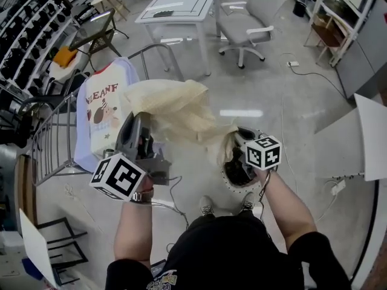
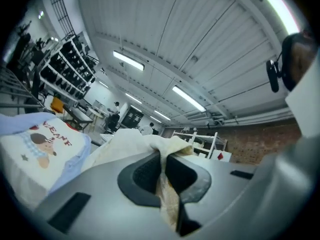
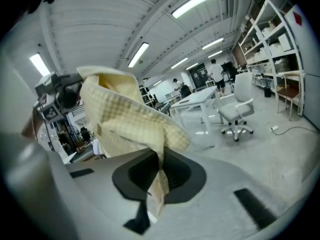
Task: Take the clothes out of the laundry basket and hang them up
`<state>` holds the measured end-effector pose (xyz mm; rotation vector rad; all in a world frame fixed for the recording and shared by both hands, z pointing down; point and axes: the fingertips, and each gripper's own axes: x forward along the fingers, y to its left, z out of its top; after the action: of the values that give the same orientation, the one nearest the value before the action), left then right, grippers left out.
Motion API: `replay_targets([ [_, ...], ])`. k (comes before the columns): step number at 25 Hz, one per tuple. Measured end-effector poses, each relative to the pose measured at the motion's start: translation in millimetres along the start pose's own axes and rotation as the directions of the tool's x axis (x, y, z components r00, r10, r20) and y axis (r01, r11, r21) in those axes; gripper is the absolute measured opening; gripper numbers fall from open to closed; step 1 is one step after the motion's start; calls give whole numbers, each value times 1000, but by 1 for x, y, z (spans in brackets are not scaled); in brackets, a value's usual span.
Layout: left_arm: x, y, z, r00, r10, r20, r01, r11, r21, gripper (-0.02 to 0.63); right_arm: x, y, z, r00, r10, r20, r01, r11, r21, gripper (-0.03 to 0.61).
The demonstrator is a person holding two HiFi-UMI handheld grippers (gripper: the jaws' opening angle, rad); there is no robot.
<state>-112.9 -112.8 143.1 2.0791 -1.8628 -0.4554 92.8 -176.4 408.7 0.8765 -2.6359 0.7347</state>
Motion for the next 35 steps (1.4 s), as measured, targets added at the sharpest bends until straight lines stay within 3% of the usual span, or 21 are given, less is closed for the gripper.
replay_targets([
  [3, -8, 35, -23, 999, 53, -7, -53, 999, 1, 20, -33, -10, 42, 995, -45, 93, 47, 999, -22, 20],
  [6, -12, 53, -57, 994, 78, -72, -81, 996, -38, 20, -68, -11, 88, 977, -72, 203, 77, 997, -17, 20],
  [12, -7, 53, -134, 969, 37, -245, -62, 994, -94, 21, -123, 10, 168, 927, -44, 372, 61, 998, -33, 18],
  [17, -14, 32, -202, 910, -68, -409, 23, 993, -114, 89, -142, 41, 211, 910, -11, 415, 59, 993, -104, 18],
  [19, -22, 17, -225, 877, -152, -456, 80, 982, -173, 112, -142, 48, 222, 909, -14, 417, 75, 989, -131, 18],
  [21, -30, -1, -240, 839, -293, -458, 154, 936, -316, 121, -141, 48, 230, 907, -33, 419, 106, 983, -152, 18],
  [23, -40, -15, -242, 812, -439, -384, 215, 838, -502, 156, -140, 39, 236, 902, -70, 427, 136, 982, -128, 18],
  [24, -45, -19, -237, 810, -480, -335, 235, 791, -564, 197, -140, 33, 238, 898, -87, 431, 142, 985, -96, 18],
  [25, -49, -21, -230, 815, -501, -291, 261, 766, -588, 227, -140, 28, 238, 895, -95, 436, 137, 989, -64, 18],
  [26, -52, -22, -221, 821, -508, -261, 291, 766, -574, 236, -141, 26, 238, 894, -92, 438, 123, 992, -42, 18],
  [28, -51, -20, -213, 833, -486, -265, 331, 820, -467, 236, -139, 29, 234, 899, -63, 433, 91, 995, -44, 18],
  [30, -46, -20, -214, 839, -441, -319, 348, 885, -310, 236, -134, 38, 227, 910, -26, 413, 63, 995, -76, 18],
  [32, -40, -22, -218, 841, -372, -392, 352, 928, -126, 241, -130, 48, 220, 919, 6, 394, 34, 995, -96, 18],
  [33, -36, -24, -221, 842, -334, -423, 353, 935, -34, 241, -129, 53, 219, 921, 21, 390, 21, 995, -102, 18],
  [35, -27, -29, -228, 839, -279, -467, 367, 924, 106, 242, -131, 59, 220, 919, 41, 392, 1, 994, -107, 18],
])
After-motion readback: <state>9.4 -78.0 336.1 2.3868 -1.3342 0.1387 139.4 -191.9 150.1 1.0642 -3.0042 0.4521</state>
